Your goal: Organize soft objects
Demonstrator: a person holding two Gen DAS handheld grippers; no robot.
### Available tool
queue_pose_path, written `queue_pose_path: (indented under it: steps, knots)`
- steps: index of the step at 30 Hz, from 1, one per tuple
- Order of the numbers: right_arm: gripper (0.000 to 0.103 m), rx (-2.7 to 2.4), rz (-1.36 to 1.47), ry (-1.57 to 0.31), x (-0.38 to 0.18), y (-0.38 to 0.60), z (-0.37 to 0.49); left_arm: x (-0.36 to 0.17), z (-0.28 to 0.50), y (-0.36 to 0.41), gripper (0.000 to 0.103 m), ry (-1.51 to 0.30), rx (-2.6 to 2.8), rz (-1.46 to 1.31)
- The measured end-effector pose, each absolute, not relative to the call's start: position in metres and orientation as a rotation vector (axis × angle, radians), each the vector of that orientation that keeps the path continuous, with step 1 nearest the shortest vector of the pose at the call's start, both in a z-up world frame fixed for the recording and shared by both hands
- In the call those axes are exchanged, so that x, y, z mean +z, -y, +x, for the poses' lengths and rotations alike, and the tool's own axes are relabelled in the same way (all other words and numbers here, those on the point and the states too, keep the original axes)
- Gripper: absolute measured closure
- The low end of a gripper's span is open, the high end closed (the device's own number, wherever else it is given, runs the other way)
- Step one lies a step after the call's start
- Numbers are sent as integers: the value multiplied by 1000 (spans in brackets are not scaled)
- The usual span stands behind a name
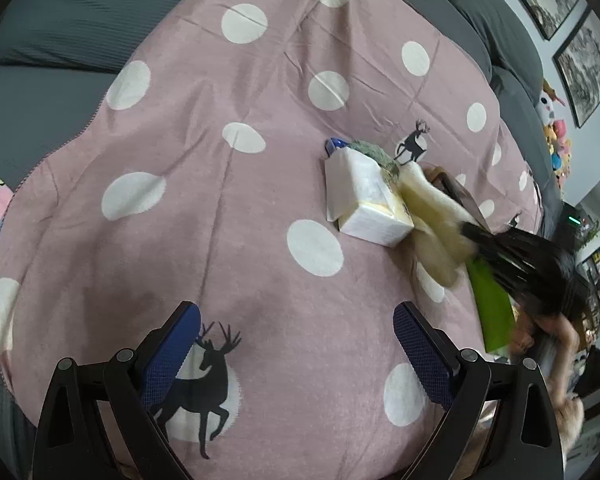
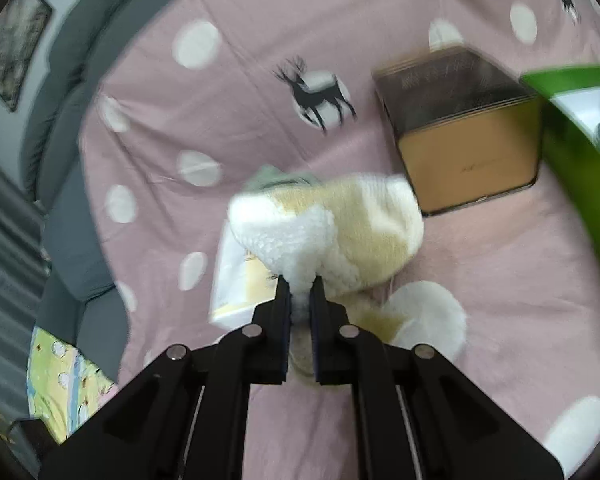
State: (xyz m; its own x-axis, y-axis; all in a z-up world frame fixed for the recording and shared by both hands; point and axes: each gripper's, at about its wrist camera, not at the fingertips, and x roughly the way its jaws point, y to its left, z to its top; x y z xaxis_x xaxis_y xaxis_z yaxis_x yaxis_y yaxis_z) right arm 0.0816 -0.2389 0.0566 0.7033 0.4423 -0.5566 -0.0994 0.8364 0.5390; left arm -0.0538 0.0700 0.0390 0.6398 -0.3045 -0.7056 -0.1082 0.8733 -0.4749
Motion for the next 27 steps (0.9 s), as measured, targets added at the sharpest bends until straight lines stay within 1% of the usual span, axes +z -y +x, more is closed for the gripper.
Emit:
queue_pose_path:
  steps: [5,9,13,18,24,27]
  knots:
    - [95,369,417,-660,107,242,12,46,-59,-70,6,-863,-127,-521]
    - [95,437,377,-681,116,229,-28,52,-65,-71,6,-846,-128,-515]
    - [95,541,381,-749,100,208,-36,54,-66,-72,6,-849,-130,-512]
    - [95,497,345,-833,66,179,-1,47,-61,-61,6,-887,-146,-481]
    - [92,382,383,-981,15,183,33,26,-48,-21,6,-974,-205,-412]
    - [91,346,334,-1008,1,183,32,15,-41,2,6,-1022,-268,-393]
